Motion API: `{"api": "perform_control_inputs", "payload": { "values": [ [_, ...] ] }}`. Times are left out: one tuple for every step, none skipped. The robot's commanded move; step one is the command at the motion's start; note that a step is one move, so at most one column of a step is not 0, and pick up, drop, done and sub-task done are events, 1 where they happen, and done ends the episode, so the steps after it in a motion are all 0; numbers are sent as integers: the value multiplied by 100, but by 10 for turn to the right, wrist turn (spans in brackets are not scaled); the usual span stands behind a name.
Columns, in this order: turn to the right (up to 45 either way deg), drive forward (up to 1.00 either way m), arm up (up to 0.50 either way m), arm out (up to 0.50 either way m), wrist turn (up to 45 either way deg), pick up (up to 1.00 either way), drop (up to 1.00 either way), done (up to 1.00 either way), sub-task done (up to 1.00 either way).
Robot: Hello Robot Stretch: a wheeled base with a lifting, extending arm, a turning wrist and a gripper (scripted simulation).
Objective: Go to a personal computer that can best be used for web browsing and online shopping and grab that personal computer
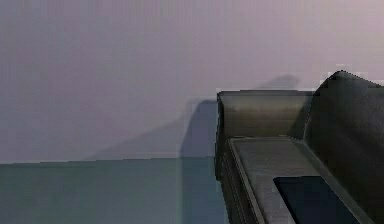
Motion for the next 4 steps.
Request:
{"api": "perform_control_inputs", "payload": {
  "values": [
    [0, 0, 14, 0, 0, 0, 0, 0, 0],
    [0, 0, 0, 10, 0, 0, 0, 0, 0],
    [0, 0, 0, 0, 450, 0, 0, 0, 0],
    [0, 0, 0, 0, 450, 0, 0, 0, 0]
  ]
}}
